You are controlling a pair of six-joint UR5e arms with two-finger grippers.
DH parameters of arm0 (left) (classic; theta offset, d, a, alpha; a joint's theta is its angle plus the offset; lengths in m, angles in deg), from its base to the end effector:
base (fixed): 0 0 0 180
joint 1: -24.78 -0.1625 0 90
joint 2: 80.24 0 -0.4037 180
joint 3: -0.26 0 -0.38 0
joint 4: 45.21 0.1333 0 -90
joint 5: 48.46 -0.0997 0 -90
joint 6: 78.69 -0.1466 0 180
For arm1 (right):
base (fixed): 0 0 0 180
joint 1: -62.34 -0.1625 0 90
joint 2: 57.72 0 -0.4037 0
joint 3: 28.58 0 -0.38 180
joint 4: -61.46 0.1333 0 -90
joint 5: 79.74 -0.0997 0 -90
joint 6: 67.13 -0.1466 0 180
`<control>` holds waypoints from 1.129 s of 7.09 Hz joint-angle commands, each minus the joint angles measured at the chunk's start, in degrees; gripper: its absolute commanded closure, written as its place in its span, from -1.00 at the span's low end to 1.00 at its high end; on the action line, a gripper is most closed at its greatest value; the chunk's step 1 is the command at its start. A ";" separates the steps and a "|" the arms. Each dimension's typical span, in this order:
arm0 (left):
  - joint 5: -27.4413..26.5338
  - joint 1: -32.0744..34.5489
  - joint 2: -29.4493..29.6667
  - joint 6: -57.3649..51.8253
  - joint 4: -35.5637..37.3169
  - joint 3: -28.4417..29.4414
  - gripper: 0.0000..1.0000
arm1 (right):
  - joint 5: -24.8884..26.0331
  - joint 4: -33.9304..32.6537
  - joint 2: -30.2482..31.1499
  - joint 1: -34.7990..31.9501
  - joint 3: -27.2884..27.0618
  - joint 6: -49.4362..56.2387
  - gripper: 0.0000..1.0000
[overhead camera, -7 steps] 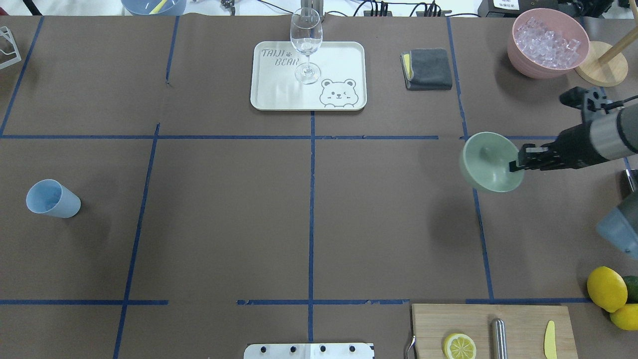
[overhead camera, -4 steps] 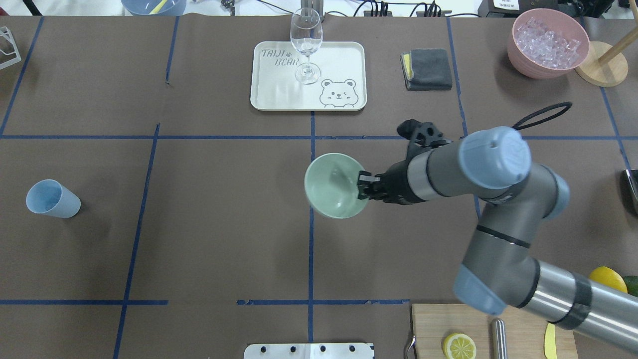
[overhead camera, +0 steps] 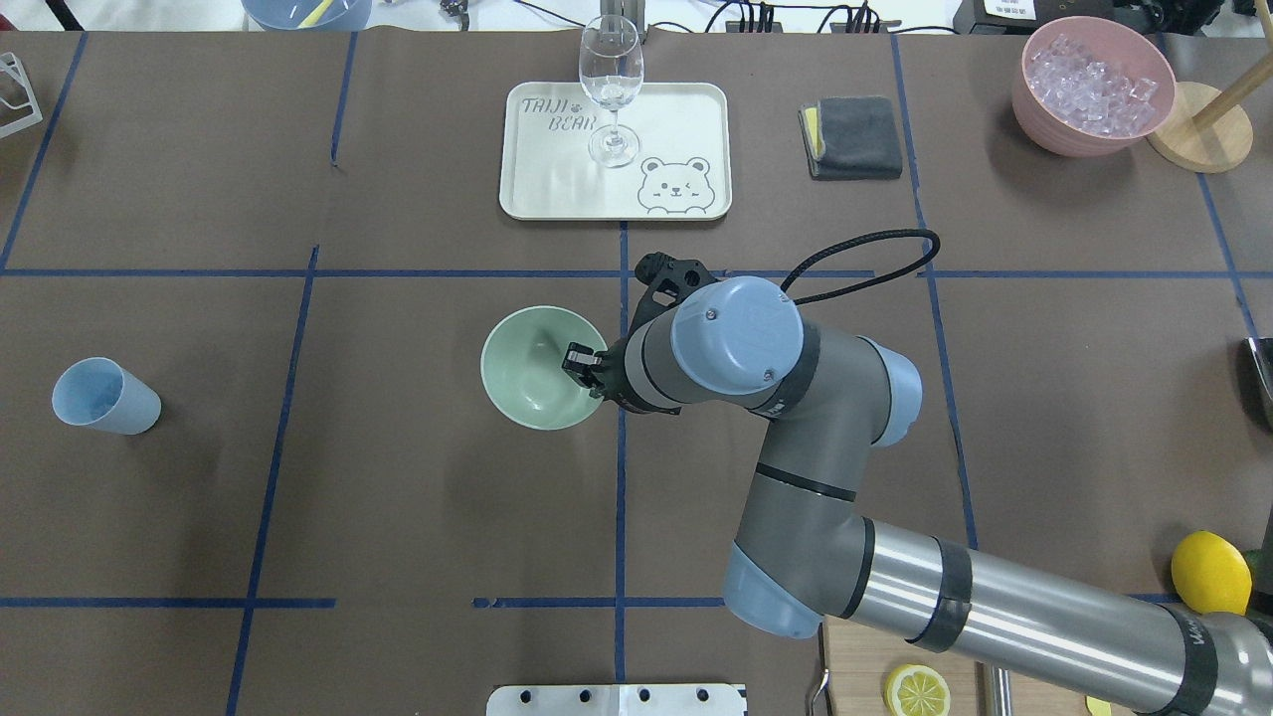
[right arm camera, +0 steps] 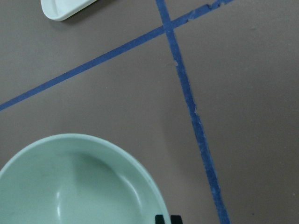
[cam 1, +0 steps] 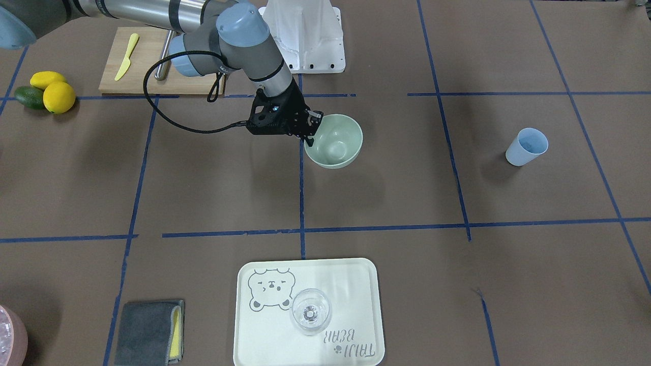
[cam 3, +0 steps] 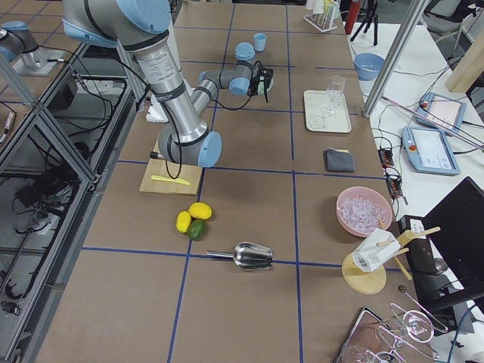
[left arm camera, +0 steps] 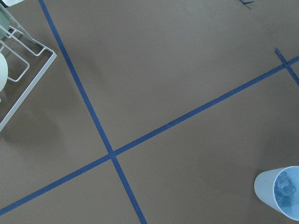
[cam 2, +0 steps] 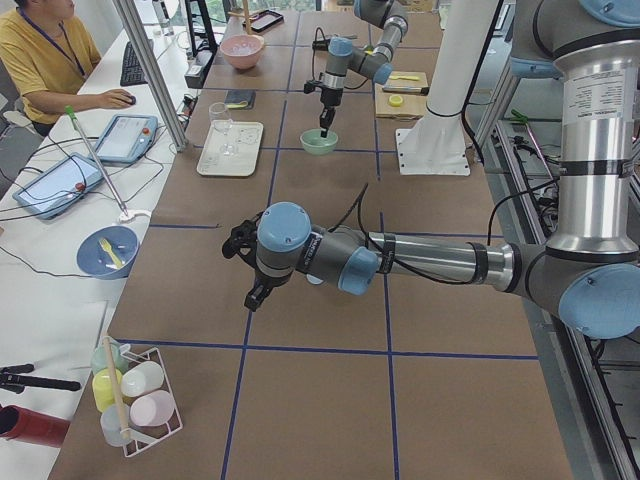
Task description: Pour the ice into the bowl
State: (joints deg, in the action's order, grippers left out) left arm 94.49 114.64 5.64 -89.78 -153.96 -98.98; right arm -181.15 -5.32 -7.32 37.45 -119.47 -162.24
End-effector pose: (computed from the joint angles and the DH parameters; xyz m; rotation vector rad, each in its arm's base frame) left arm -0.0151 -0.4764 0.5717 0.4737 0.8734 0.3721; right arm -0.6086 -0.3974 0.2011 0.0149 -1.1284 0.3566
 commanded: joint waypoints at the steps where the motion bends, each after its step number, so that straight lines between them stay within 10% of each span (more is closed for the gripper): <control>1: 0.75 -0.21 0.08 3.16 -1.20 0.10 -1.00 | 0.85 -0.02 -2.50 0.54 5.97 0.02 1.00; 3: 0.32 -3.72 0.17 14.53 -9.83 0.00 -1.00 | 1.12 0.07 -2.76 1.16 6.43 -0.42 0.83; 4: 0.14 -5.65 -0.26 19.82 -14.69 0.10 -1.00 | 1.12 0.24 -2.50 1.16 6.43 -0.51 -0.98; 8: -5.56 -12.48 -1.41 32.31 -29.65 -0.34 -0.98 | -5.34 0.25 6.95 -5.48 -9.95 -0.42 -1.00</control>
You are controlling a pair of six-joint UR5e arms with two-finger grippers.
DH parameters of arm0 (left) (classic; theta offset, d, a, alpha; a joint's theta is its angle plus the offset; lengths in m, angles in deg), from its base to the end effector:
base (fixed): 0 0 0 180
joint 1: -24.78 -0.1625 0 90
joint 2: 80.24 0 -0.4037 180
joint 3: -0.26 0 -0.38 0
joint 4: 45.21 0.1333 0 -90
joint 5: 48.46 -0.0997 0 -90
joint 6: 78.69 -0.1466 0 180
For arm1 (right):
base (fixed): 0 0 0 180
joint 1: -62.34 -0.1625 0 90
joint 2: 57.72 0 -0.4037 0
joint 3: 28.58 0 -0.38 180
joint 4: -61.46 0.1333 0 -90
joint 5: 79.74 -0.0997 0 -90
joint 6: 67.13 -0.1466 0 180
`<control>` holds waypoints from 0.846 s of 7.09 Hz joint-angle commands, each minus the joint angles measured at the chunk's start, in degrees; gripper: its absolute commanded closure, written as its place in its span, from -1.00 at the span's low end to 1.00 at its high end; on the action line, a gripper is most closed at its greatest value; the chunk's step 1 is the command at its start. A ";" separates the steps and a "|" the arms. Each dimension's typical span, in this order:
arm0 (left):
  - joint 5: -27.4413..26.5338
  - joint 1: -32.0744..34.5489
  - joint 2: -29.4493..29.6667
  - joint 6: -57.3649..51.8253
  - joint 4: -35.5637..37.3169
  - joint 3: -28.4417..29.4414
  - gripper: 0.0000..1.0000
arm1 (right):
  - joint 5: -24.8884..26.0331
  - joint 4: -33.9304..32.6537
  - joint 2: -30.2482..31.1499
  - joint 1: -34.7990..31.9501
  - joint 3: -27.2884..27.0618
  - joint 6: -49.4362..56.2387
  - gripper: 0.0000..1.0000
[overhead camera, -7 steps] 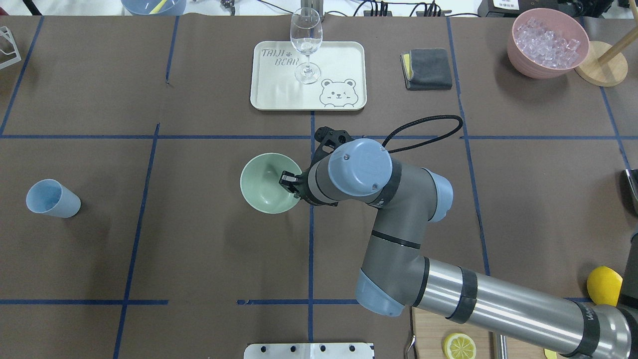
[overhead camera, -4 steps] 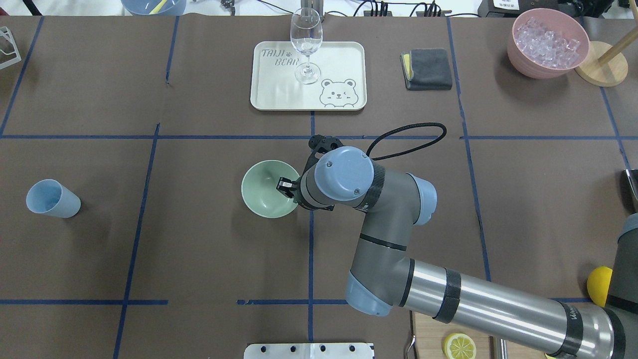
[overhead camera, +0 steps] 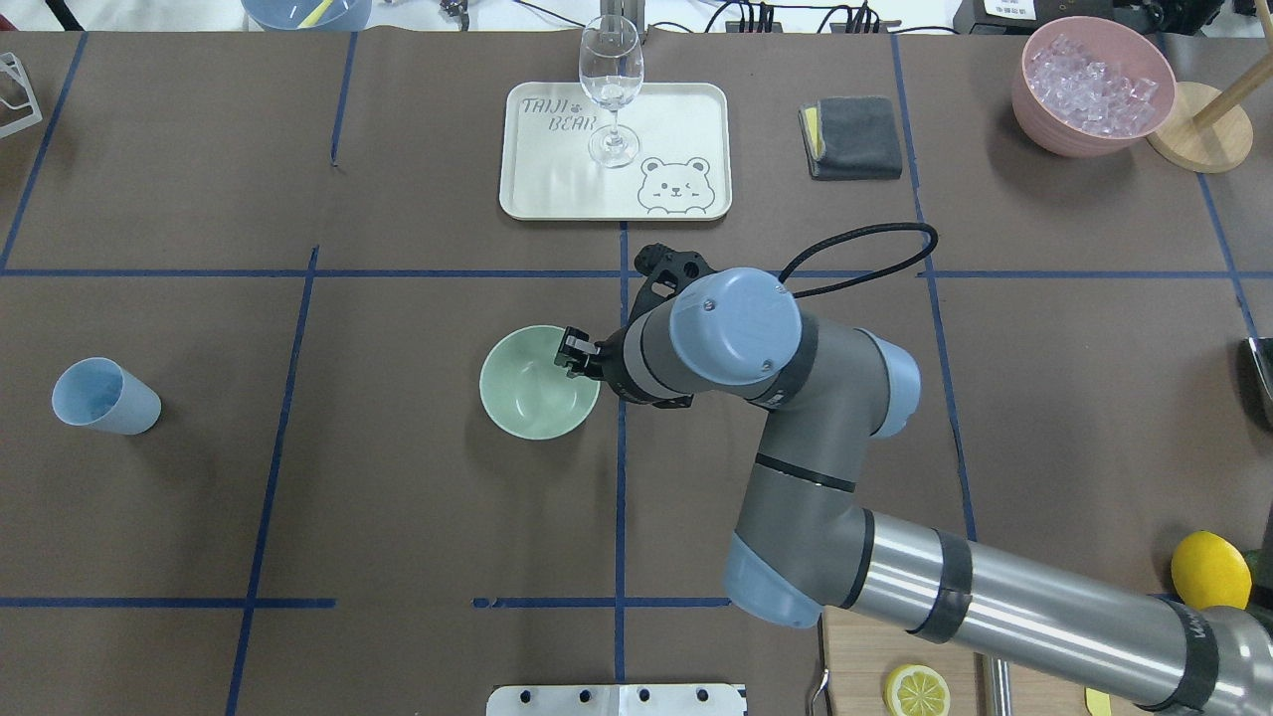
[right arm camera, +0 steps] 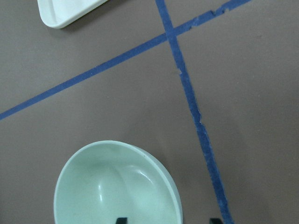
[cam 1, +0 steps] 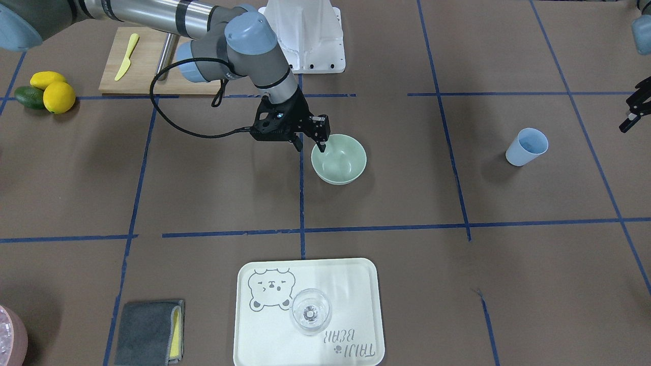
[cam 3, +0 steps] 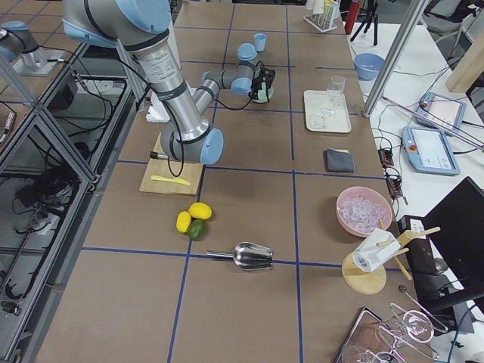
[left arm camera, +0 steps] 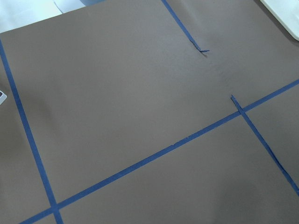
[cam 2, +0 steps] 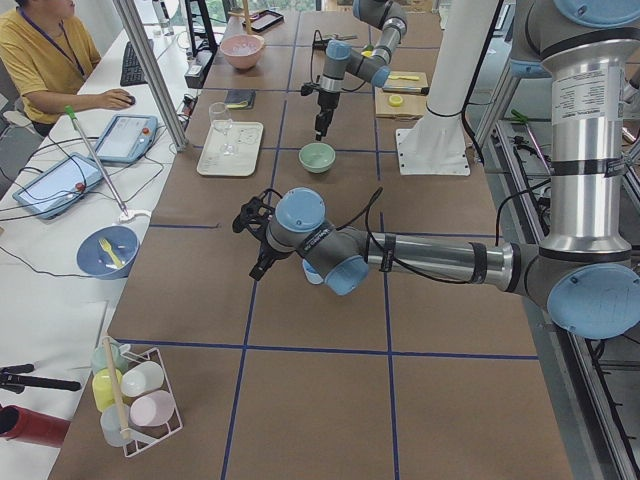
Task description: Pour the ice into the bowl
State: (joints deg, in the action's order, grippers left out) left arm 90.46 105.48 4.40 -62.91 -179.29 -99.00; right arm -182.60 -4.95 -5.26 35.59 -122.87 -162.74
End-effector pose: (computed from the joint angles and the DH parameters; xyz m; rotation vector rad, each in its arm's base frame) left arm 0.0550 -0.4771 0.5290 0.5901 0.9506 0.2560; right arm -0.5803 -0.4052 0.1980 0.0125 -1.1609 0.3724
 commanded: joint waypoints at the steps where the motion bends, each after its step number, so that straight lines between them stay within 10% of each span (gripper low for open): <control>1: -12.42 -8.66 -2.00 5.31 -6.26 -2.67 -1.00 | -8.81 0.14 10.15 -7.14 -10.71 0.25 -1.00; 3: -19.35 -16.93 -7.27 21.20 -18.42 -2.87 -0.87 | -9.91 -0.03 14.67 -8.66 -14.34 0.60 -1.00; 6: -46.05 -36.26 -13.17 33.29 -27.88 -3.31 -0.99 | -10.00 -0.04 16.52 -8.84 -14.35 0.69 -1.00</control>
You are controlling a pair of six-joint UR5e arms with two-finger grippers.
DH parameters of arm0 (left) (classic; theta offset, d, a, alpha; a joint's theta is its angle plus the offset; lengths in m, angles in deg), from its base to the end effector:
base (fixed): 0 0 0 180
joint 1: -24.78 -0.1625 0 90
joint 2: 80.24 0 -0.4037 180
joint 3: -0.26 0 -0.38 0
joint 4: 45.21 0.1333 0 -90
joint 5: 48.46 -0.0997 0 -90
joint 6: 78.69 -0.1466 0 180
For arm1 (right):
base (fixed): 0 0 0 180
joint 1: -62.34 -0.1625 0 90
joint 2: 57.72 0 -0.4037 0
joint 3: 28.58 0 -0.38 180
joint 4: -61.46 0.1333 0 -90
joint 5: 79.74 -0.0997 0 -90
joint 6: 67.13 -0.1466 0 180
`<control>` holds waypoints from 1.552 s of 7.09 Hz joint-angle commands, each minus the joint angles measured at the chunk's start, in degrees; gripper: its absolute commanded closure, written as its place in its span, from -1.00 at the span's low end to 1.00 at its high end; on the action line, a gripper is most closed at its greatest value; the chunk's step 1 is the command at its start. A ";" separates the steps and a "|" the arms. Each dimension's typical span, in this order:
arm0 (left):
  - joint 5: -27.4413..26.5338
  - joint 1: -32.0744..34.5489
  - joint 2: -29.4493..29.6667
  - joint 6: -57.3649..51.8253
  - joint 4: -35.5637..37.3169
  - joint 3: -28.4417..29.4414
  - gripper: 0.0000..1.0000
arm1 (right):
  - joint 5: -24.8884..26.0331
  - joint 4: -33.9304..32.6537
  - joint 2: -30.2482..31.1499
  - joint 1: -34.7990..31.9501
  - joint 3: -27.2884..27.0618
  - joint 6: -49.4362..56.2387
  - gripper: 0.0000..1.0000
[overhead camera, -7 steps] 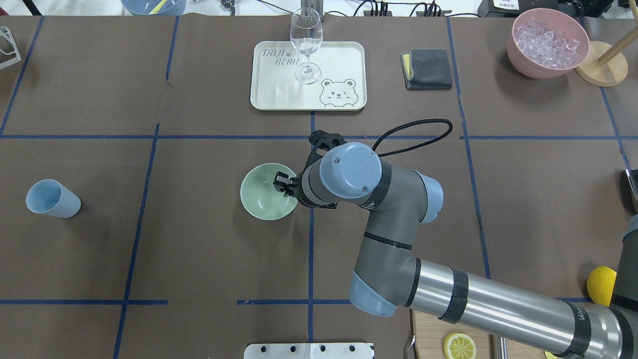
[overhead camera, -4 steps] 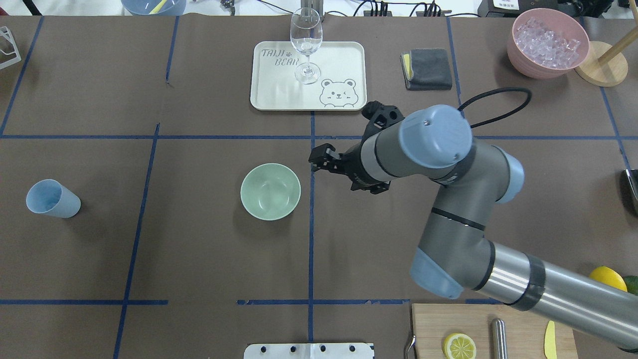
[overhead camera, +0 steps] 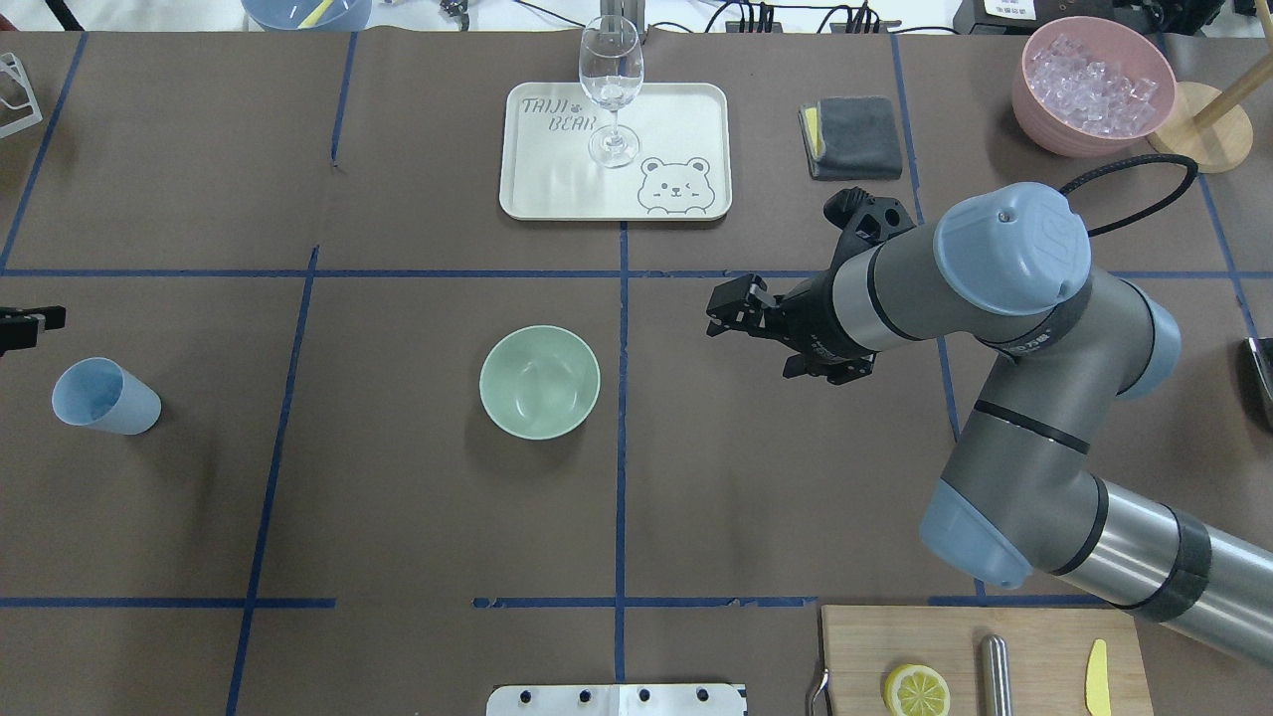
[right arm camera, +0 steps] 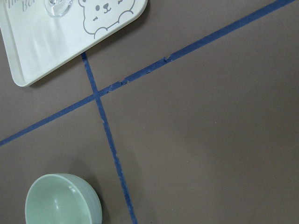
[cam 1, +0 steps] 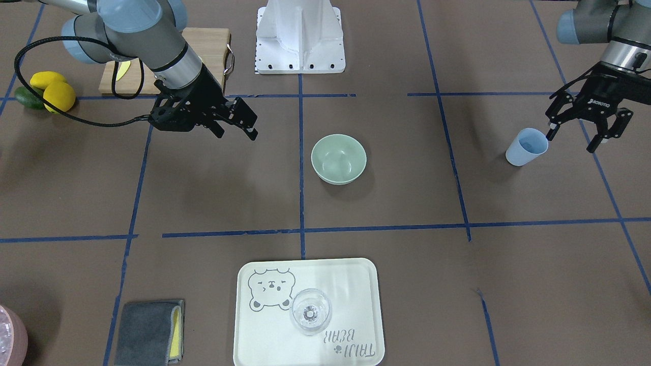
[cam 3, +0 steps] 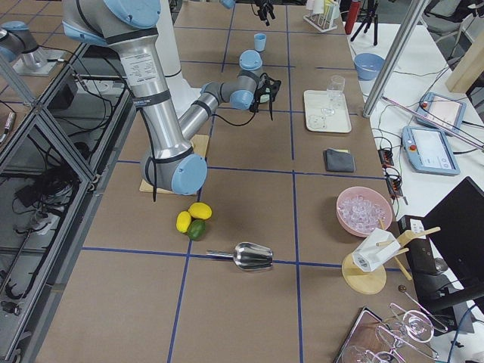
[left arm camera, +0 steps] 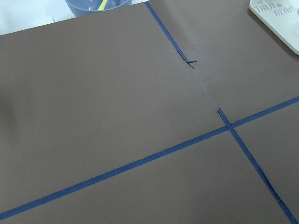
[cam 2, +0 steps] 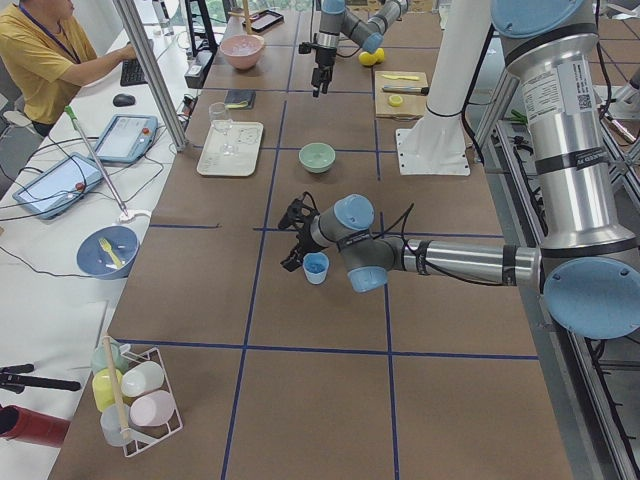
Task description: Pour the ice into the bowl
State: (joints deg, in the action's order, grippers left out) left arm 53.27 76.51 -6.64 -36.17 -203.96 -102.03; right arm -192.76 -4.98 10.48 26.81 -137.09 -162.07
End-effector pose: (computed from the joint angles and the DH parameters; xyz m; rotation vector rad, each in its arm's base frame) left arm 0.1897 -0.4075 0.5484 0.7374 0.8670 0.0495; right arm -0.4480 -0.4133 0.2614 -0.0567 -1.1611 0.4020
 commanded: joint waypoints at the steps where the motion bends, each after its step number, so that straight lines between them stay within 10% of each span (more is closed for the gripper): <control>1: -13.87 -8.91 -7.80 7.22 -10.28 -2.11 -0.99 | 0.51 -0.01 0.88 0.02 -0.13 0.10 -1.00; 6: -62.01 -37.08 -12.25 27.65 -16.85 2.42 -0.99 | 0.08 0.08 1.85 -0.15 -0.74 0.02 -1.00; 11: -74.91 -48.64 -11.11 30.77 -13.43 6.74 -0.99 | -0.10 0.08 3.25 -0.77 -2.42 0.02 -1.00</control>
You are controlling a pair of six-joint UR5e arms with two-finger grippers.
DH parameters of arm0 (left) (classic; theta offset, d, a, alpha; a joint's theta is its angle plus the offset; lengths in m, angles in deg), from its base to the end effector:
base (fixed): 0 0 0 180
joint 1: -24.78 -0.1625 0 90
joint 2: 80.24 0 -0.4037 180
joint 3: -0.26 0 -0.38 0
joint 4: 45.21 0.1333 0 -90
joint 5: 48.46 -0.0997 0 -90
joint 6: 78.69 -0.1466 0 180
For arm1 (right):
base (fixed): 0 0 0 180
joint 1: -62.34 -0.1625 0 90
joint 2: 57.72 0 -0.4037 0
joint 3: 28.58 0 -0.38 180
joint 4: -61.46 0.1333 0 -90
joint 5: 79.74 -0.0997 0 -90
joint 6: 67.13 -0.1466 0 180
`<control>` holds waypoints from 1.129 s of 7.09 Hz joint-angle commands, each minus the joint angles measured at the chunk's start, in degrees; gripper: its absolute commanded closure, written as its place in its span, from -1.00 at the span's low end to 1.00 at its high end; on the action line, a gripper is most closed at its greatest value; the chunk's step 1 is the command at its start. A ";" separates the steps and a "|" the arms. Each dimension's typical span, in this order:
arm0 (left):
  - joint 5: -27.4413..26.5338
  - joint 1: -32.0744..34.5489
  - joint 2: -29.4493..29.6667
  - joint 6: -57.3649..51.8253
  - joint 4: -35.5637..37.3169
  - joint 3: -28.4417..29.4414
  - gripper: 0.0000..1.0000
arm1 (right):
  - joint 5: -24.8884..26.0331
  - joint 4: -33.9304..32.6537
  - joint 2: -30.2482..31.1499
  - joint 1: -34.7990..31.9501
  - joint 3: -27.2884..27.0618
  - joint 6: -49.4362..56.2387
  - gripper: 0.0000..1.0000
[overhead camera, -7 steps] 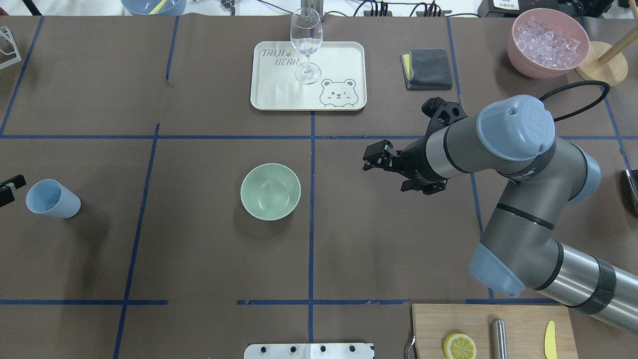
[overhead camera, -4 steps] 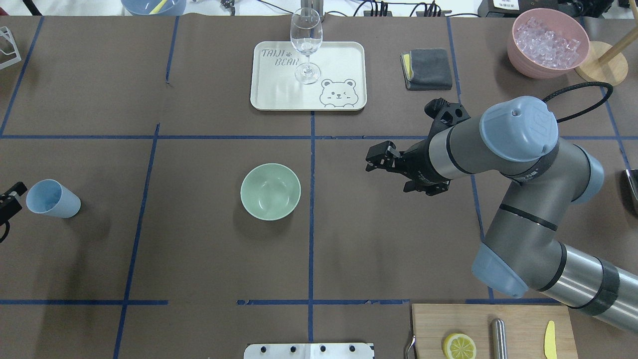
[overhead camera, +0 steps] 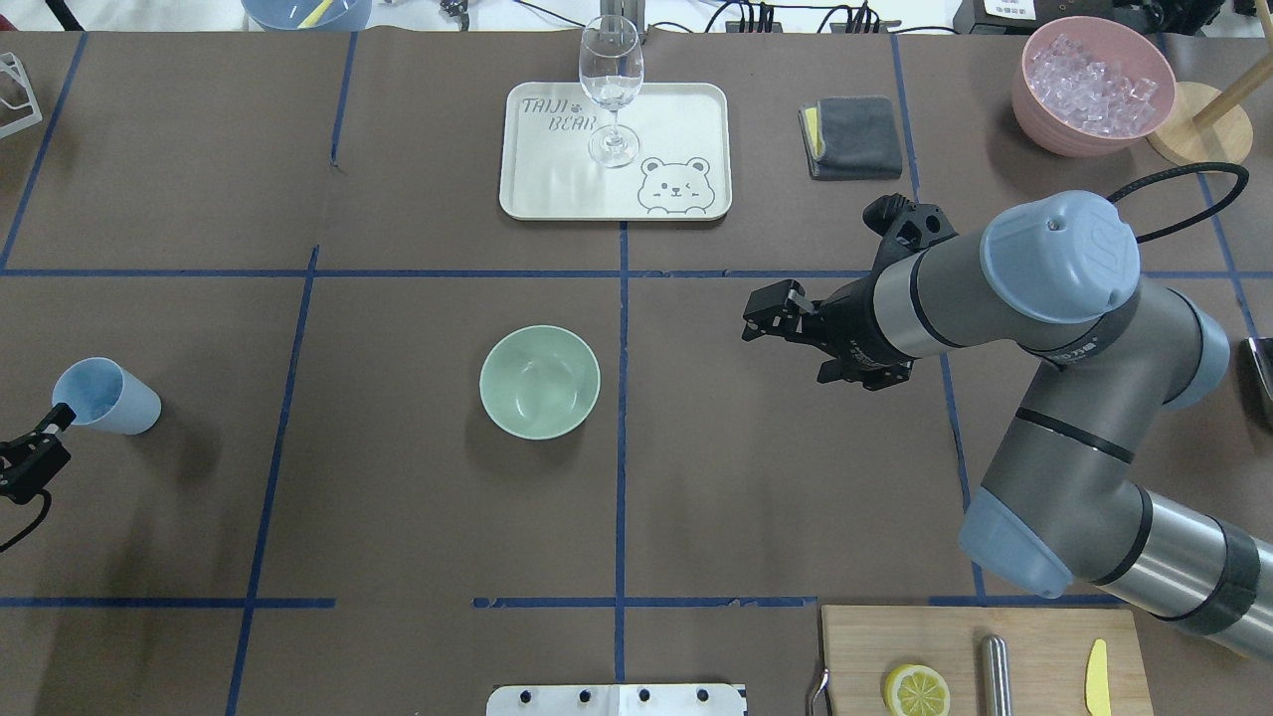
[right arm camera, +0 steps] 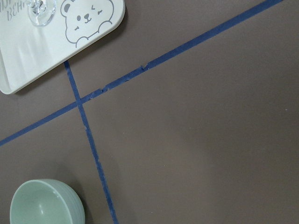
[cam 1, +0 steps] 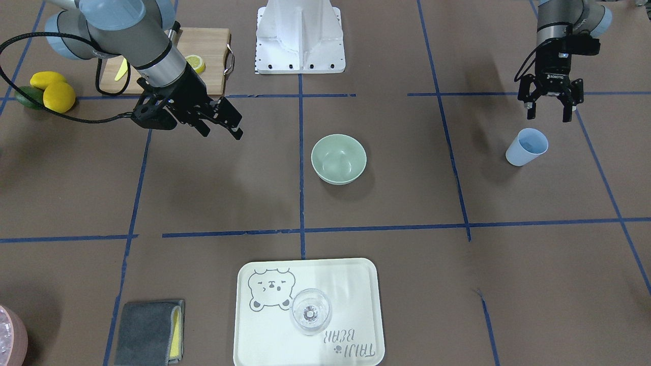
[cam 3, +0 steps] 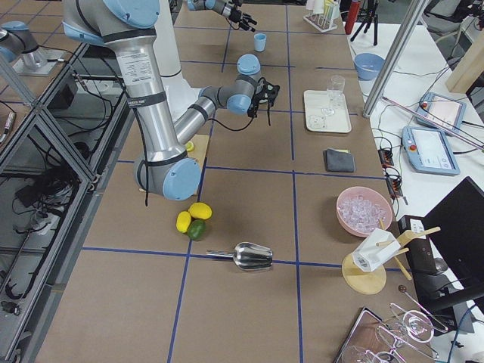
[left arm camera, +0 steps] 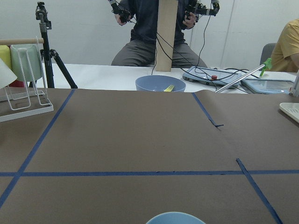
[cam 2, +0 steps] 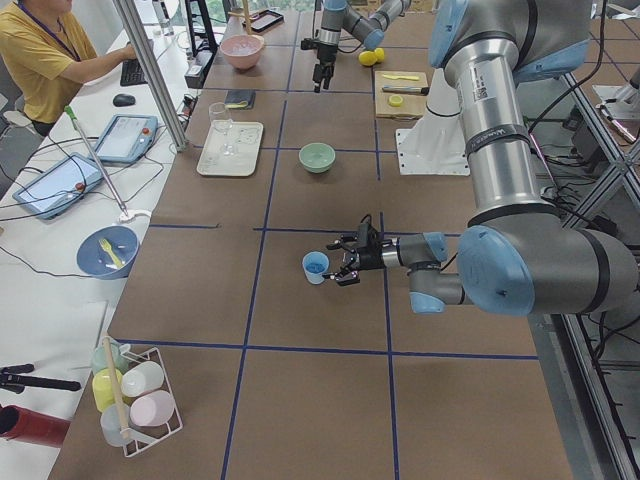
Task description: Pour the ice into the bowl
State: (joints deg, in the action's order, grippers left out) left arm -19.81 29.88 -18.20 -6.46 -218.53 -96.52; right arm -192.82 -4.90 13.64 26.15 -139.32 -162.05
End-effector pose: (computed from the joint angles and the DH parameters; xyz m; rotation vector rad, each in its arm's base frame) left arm 0.2494 -0.2853 0.6011 1.1235 0.7582 -0.3926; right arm -0.4299 -0.4085 0.2763 -0.0559 -1.1484 0.4162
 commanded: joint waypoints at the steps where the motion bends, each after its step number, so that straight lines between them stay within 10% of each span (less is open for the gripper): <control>1: -2.11 -3.42 2.37 3.16 1.32 3.68 -0.99 | -0.13 0.00 0.18 -0.37 -0.18 0.00 -1.00; 8: -8.26 -4.22 10.90 3.09 1.76 12.14 -0.99 | 0.22 -0.09 2.73 -0.54 -3.16 0.00 -1.00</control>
State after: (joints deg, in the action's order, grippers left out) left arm -27.93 25.66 -8.77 -3.36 -216.69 -85.24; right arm -192.64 -4.94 16.26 25.63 -142.40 -162.05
